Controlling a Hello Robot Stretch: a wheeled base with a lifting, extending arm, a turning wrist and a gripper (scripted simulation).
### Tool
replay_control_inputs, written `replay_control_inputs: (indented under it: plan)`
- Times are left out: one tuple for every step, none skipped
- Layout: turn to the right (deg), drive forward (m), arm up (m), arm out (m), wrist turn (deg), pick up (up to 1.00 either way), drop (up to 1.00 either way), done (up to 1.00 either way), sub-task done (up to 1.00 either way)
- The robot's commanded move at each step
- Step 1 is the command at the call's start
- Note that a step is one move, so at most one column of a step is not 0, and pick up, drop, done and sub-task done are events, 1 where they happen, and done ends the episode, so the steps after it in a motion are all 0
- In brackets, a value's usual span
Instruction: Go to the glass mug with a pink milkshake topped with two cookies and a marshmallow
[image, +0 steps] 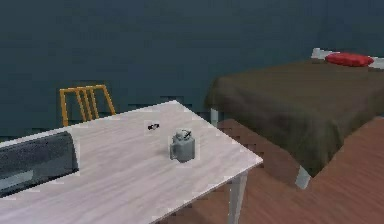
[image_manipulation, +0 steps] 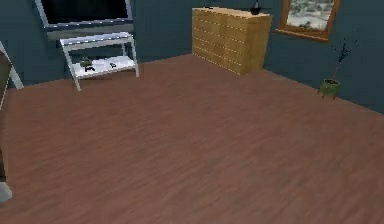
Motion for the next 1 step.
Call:
replay_control_inputs:
  plan:
    - [0.0,0.0,0.0,0.0,0.0,0.0,0.0,1.0,0.0]
